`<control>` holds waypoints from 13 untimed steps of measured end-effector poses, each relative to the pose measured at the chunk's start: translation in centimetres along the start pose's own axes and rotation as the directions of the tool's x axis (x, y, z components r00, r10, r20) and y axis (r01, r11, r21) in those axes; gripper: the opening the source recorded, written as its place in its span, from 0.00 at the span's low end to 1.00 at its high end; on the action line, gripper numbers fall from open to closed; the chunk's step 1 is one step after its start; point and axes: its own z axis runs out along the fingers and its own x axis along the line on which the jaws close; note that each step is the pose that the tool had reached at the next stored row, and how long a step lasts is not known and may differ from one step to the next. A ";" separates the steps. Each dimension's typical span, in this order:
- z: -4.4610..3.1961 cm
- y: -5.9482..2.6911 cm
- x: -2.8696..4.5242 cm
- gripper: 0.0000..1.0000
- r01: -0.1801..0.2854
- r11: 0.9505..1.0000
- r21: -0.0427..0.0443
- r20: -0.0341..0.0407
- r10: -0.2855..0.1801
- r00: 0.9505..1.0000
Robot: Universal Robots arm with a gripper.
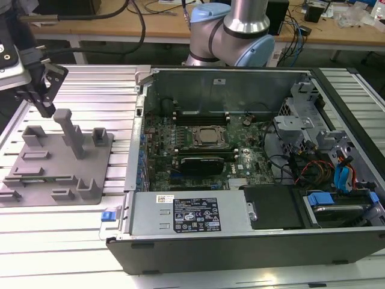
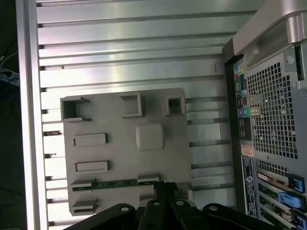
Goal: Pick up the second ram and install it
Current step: 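Reach for the second ram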
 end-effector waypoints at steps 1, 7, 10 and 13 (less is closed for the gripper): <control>0.06 -0.15 0.24 0.08 0.000 1.000 0.000 0.000 0.000 1.000; 0.64 -1.35 1.26 0.08 0.000 1.000 0.000 -0.003 0.000 1.000; 1.04 -1.95 1.67 0.08 0.000 1.000 0.001 -0.006 0.000 1.000; 1.52 -2.59 2.12 0.08 -0.001 1.000 0.001 -0.009 0.001 1.000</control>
